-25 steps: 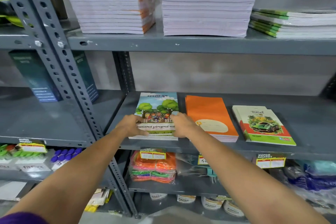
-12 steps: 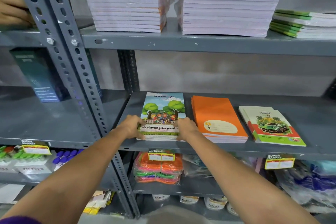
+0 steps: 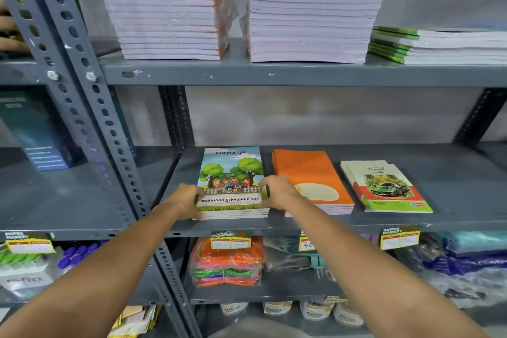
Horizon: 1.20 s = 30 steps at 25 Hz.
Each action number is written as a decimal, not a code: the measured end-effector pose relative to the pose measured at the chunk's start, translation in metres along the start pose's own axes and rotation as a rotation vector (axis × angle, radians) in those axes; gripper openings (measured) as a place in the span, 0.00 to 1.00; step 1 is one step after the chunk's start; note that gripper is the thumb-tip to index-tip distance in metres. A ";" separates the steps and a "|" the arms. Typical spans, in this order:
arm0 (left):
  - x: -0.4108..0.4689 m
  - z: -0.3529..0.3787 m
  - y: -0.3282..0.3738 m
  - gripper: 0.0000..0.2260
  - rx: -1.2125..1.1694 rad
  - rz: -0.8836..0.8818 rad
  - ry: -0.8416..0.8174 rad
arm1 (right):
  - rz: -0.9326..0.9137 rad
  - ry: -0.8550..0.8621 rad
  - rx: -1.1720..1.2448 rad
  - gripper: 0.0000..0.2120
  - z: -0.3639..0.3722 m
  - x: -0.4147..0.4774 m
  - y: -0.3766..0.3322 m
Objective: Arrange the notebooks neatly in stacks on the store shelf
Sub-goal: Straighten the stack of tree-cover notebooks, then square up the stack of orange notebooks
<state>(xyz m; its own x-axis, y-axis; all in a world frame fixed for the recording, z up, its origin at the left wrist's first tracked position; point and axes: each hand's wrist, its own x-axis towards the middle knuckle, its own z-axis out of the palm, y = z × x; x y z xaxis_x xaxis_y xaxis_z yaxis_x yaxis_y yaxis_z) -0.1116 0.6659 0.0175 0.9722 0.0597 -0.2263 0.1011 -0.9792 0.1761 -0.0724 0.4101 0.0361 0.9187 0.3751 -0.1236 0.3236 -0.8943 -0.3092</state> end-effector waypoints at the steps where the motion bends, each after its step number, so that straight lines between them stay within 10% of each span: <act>1: -0.002 -0.005 0.004 0.33 0.060 -0.009 -0.012 | 0.010 0.040 0.028 0.27 -0.009 -0.002 0.011; 5: -0.009 -0.025 0.048 0.28 0.305 -0.079 0.045 | 0.098 0.155 0.101 0.23 -0.043 -0.016 0.075; 13: 0.002 0.020 0.205 0.22 -0.013 0.242 0.082 | 0.215 -0.026 -0.013 0.37 -0.043 -0.054 0.156; 30: 0.010 0.030 0.227 0.23 0.150 0.192 0.263 | 0.124 0.035 0.034 0.33 -0.039 -0.066 0.194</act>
<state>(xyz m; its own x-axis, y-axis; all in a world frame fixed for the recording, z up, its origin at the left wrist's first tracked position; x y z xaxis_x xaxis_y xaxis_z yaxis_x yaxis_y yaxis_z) -0.0849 0.4386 0.0261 0.9935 -0.0990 0.0554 -0.1015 -0.9939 0.0440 -0.0614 0.2021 0.0212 0.9586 0.2534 -0.1300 0.2002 -0.9242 -0.3252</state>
